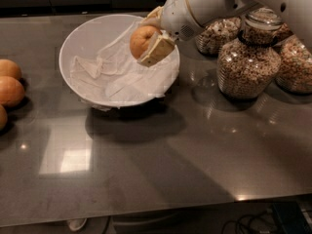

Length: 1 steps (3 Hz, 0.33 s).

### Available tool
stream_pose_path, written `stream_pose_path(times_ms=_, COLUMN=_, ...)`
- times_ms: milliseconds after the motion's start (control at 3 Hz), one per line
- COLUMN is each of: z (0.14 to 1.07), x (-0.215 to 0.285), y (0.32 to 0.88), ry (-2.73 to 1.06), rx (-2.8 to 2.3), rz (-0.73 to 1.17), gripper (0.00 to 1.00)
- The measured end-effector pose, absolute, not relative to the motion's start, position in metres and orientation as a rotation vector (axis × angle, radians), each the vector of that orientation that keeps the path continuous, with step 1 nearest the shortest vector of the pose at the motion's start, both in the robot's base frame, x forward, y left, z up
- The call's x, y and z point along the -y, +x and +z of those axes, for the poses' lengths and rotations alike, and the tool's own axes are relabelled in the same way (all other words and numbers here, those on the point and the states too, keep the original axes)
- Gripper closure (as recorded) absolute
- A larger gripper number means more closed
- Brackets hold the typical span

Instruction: Pick orange from white bowl

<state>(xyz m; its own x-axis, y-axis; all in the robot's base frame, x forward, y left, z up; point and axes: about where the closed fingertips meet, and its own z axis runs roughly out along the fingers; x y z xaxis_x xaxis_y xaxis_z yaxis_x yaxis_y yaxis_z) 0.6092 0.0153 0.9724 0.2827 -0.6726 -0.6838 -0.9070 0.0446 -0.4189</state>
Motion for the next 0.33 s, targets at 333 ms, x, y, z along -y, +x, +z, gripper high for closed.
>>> stream_pose_path(times_ms=333, z=0.9730, x=-0.0154, y=0.6091, ry=-1.692, rx=-1.456, rz=0.342, gripper=1.00)
